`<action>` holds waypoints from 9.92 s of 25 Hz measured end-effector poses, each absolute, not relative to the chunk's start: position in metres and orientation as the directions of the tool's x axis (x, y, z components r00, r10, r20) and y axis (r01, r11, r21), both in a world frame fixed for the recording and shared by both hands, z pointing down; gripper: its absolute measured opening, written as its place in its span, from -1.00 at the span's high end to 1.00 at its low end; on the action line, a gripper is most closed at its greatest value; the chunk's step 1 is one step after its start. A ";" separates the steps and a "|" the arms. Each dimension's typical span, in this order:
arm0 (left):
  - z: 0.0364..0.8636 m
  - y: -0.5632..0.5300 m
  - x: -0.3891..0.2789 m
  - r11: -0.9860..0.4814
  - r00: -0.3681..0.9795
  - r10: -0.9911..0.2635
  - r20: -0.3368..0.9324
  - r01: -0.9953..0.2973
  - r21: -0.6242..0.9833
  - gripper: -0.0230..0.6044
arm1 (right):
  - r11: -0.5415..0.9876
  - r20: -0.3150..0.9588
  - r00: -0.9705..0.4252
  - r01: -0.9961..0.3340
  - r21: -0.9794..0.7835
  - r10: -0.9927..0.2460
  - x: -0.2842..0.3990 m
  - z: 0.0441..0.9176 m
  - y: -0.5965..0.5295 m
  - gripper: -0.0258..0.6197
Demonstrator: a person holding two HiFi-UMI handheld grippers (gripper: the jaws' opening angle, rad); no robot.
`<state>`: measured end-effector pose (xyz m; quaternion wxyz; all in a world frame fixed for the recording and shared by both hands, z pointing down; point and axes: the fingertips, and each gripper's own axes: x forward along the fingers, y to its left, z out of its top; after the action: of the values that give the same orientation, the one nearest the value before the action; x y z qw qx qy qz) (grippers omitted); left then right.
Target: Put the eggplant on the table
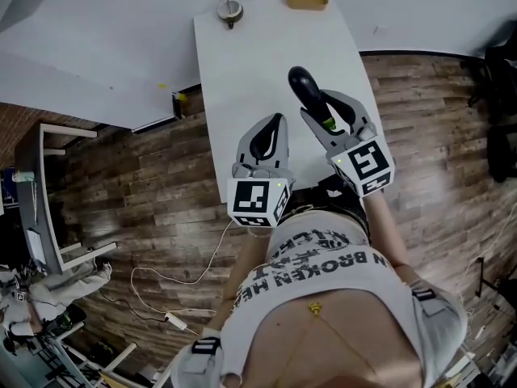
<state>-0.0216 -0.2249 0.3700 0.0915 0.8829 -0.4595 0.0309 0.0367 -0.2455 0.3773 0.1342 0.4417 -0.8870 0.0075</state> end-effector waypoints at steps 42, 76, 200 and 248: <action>0.389 -0.218 -0.044 -0.486 0.510 -0.839 0.189 -0.859 0.161 0.91 | 0.697 0.465 -0.595 -0.714 0.069 -0.656 0.025 0.482 -0.266 0.35; 0.416 -0.205 -0.076 -0.392 0.430 -0.868 0.247 -0.900 0.190 0.91 | 0.779 0.764 -0.512 -0.626 -0.018 -0.393 0.009 0.643 -0.265 0.35; 0.426 -0.199 -0.072 -0.390 0.433 -0.859 0.275 -0.900 0.196 0.91 | 0.872 0.695 -0.617 -0.489 0.029 -0.370 0.017 0.593 -0.247 0.81; 0.347 -0.209 -0.025 -0.551 0.564 -0.820 0.094 -0.823 0.139 0.91 | 0.801 0.097 -0.795 -0.598 0.038 -0.598 0.013 0.333 -0.206 0.89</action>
<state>-0.0254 -0.2094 0.3468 0.0837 0.8804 -0.4666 0.0092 0.0129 -0.2060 0.3333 0.0519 0.3156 -0.9475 -0.0029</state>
